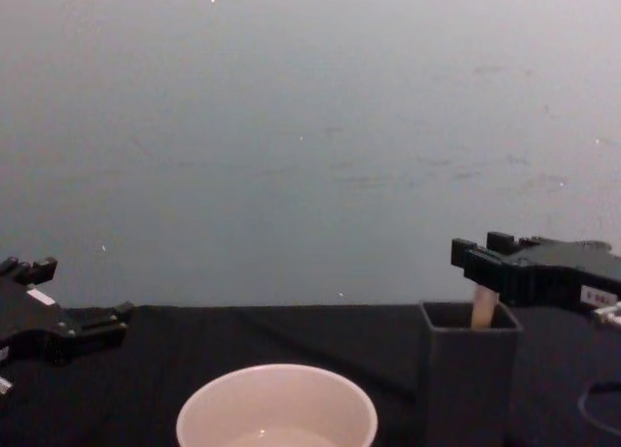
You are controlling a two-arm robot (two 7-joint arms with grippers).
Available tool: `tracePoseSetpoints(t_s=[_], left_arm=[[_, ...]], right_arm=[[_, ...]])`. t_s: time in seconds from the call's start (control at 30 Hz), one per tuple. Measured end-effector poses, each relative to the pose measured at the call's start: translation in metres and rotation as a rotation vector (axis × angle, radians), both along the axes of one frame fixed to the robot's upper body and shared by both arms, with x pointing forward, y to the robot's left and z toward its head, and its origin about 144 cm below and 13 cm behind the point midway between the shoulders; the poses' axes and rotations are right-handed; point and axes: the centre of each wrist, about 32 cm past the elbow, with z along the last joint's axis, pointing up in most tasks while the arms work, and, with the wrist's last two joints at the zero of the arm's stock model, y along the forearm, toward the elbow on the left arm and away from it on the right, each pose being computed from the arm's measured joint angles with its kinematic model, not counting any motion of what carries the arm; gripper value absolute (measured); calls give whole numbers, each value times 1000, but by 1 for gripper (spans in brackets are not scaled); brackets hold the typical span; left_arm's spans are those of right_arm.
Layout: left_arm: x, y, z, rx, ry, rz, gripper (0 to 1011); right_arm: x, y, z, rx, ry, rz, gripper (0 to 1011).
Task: Pick up the stirring spoon with one hand, stir inside the cup, then place it back in its original position.
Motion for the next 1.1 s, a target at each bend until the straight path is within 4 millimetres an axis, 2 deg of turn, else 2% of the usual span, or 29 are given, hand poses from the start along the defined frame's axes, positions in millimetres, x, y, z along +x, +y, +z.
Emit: tracePoseSetpoints(t_s=[0.13,0.17,0.23,0.27,0.3,0.4,0.7,0.87,1.1], left_arm=[[0,0,0,0,0,0,1001],[0,0,0,0,0,0,1001],[0,0,0,0,0,0,1001],[0,0,0,0,0,0,1001],[0,0,0,0,0,0,1001],[0,0,0,0,0,0,1001],[0,0,0,0,0,0,1001],[0,0,0,0,0,0,1001],[0,0,0,0,0,0,1001]], right_arm=[[0,0,0,1,0,0,477],[0,0,0,1,0,0,536],[0,0,0,1,0,0,577],[0,0,0,1,-1,0,638],[0,0,0,1,-1,0,638],[0,0,0,1,-1,0,756],[0,0,0,2,-1,0,992],[0,0,0,3,-5,1,1002],[7,-8,13,41,-104,-5,1002]])
